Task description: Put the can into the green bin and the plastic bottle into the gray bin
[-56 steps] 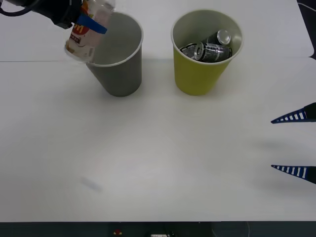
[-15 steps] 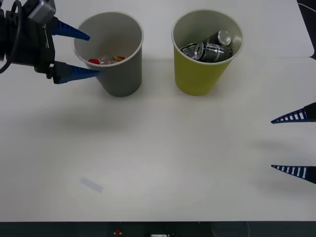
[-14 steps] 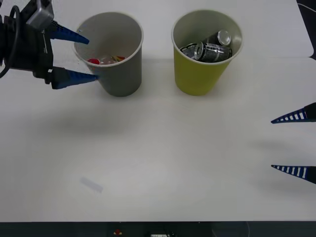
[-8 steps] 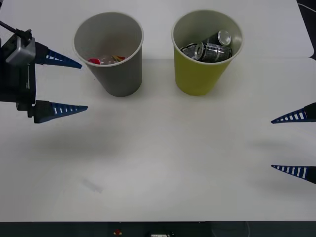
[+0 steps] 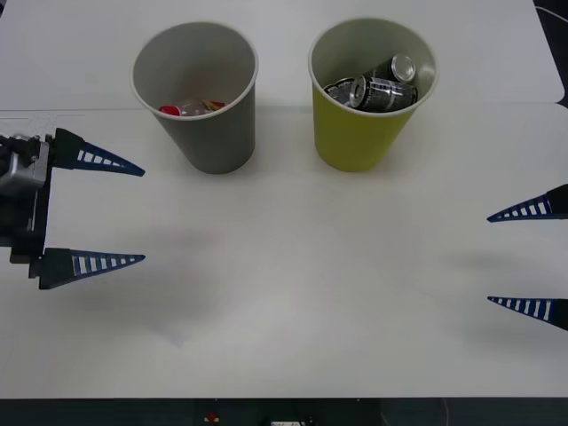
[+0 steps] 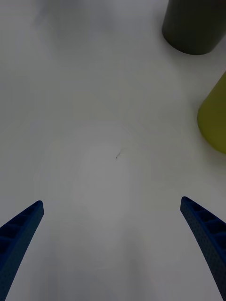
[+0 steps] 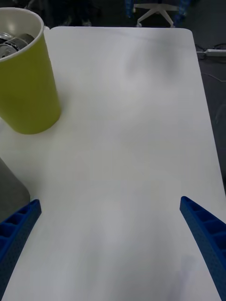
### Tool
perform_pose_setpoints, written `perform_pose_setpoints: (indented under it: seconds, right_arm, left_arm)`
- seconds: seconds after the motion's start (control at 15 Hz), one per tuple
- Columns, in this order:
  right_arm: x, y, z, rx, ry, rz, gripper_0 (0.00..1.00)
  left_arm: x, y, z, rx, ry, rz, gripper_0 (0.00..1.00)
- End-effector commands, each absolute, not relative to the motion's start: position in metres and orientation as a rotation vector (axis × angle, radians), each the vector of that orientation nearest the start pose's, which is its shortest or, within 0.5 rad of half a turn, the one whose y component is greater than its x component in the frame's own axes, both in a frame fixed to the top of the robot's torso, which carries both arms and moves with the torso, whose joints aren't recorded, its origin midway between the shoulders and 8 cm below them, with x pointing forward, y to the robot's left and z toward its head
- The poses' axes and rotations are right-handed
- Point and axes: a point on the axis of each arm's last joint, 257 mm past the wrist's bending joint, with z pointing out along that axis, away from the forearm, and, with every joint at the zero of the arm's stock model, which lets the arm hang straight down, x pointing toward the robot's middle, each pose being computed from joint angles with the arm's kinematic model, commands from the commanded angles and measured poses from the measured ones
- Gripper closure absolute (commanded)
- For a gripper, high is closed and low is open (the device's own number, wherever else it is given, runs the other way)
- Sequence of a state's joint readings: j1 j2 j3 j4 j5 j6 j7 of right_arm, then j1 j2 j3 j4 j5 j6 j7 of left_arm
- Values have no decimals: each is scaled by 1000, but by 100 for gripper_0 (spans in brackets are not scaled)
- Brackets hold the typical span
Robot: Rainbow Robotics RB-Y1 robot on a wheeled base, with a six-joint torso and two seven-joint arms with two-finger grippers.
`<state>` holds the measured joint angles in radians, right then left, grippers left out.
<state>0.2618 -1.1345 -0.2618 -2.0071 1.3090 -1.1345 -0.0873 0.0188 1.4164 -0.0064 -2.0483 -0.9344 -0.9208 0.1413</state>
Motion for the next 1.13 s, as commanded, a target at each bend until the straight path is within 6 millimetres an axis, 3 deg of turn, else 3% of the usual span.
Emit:
perform_pose_setpoints:
  seconds: [0.07,0.47,0.87,1.13]
  right_arm:
    - [341,-286,-167,-1634,1596,209,0]
    - [341,-286,-167,-1634,1596,209,0]
    - [341,-286,-167,-1634,1596,209,0]
    - [341,-286,-167,-1634,1596,209,0]
  left_arm:
    - [347,202,-100,1610,1471,-415,0]
    - [355,217,-109,1675,1489,-298,0]
    - [350,236,-120,1650,1556,-285,0]
    - [349,235,-122,1640,1559,-292,0]
